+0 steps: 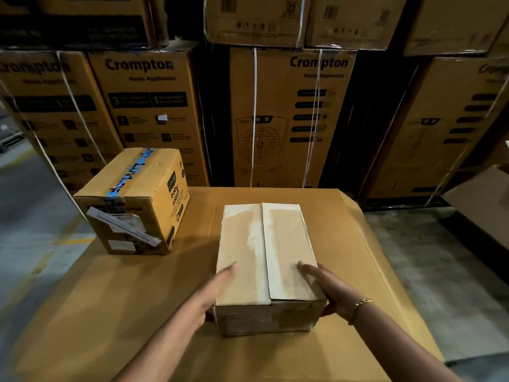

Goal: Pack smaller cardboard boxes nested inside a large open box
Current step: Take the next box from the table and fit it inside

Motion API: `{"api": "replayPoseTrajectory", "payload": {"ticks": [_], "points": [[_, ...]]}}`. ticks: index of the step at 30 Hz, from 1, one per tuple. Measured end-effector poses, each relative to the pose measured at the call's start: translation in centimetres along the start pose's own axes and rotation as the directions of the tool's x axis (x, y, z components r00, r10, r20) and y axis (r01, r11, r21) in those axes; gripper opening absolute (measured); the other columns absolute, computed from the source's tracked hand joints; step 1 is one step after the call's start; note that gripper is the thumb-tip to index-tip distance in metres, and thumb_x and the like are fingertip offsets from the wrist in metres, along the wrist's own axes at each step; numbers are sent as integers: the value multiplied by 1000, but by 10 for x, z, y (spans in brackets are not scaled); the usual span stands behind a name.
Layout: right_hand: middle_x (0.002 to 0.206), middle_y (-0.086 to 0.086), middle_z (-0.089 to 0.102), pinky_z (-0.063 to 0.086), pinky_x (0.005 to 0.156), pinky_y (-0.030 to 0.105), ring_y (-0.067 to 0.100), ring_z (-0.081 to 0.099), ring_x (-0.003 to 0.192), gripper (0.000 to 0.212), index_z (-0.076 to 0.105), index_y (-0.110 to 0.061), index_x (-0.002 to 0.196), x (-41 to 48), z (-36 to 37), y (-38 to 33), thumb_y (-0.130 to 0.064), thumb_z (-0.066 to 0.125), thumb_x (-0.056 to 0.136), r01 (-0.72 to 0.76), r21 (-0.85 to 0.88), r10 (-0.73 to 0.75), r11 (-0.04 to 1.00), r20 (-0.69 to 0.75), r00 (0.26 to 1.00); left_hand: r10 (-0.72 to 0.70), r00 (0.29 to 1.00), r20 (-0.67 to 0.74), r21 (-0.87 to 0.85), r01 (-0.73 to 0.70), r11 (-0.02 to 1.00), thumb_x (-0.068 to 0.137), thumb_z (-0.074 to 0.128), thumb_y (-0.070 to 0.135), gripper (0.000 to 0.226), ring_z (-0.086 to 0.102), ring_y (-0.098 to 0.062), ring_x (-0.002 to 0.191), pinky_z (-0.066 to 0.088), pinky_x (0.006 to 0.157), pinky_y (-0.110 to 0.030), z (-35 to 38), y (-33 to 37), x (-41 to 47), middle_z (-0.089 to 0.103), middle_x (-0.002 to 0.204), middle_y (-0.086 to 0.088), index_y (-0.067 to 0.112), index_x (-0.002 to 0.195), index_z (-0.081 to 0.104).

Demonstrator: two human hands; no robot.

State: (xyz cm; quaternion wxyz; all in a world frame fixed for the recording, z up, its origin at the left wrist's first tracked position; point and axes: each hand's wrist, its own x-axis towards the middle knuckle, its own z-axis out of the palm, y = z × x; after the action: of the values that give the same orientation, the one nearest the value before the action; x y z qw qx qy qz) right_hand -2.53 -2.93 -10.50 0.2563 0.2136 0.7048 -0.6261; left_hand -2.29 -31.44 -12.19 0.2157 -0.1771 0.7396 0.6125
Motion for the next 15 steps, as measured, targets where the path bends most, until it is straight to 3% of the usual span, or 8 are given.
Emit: {"api": "replayPoseTrajectory", "payload": {"ticks": [2, 5, 7, 9, 11, 15], "points": [[114, 12, 68, 62, 64, 39, 30, 72, 90, 55, 45, -19, 128, 3, 12, 0, -44, 73, 88, 33, 120, -28, 992, -48, 998, 32, 996, -89, -21, -34, 999, 82, 72, 60, 82, 46, -25, 135, 36, 100, -34, 12, -2, 9, 49, 149, -2, 19, 147, 43], [106, -6, 66, 57, 56, 23, 15, 70, 86, 56, 44, -24, 128, 2, 13, 7, -48, 73, 86, 163, 106, -144, 981, -166, 975, 122, 979, -166, -25, -128, 991, 76, 76, 63, 80, 55, -12, 100, 39, 86, -28, 18, -10, 19, 63, 108, 18, 24, 140, 47], [106, -15, 63, 53, 55, 14, 7, 67, 86, 59, 42, -33, 128, -3, 7, 15, -53, 74, 83, 257, 107, -225, 961, -247, 942, 198, 965, -174, 21, -197, 980, 64, 75, 79, 91, 59, -8, 96, 45, 87, -28, 24, -10, 21, 63, 99, 24, 28, 135, 52], [114, -10, 70, 57, 64, 17, 12, 72, 89, 65, 50, -27, 132, -8, -2, 24, -54, 77, 80, 343, 114, -291, 932, -327, 899, 289, 946, -145, 47, -285, 957, 52, 73, 89, 96, 68, -10, 101, 53, 96, -36, 37, -8, 26, 73, 105, 16, 31, 127, 60], [115, -8, 73, 61, 73, 28, 12, 74, 94, 68, 50, -30, 136, -17, -18, 29, -54, 78, 79, 417, 117, -341, 901, -401, 850, 390, 918, -73, 29, -389, 921, 57, 74, 85, 84, 71, -8, 100, 56, 95, -41, 55, -2, 28, 75, 107, 18, 38, 125, 62], [119, -9, 73, 61, 76, 28, 10, 73, 98, 61, 53, -45, 129, -49, -69, 30, -62, 77, 76, 547, 60, -450, 835, -500, 740, 563, 826, 28, 37, -563, 825, 65, 69, 84, 81, 69, -2, 99, 56, 88, -31, 105, 33, 22, 71, 109, 24, 45, 133, 52]]}}
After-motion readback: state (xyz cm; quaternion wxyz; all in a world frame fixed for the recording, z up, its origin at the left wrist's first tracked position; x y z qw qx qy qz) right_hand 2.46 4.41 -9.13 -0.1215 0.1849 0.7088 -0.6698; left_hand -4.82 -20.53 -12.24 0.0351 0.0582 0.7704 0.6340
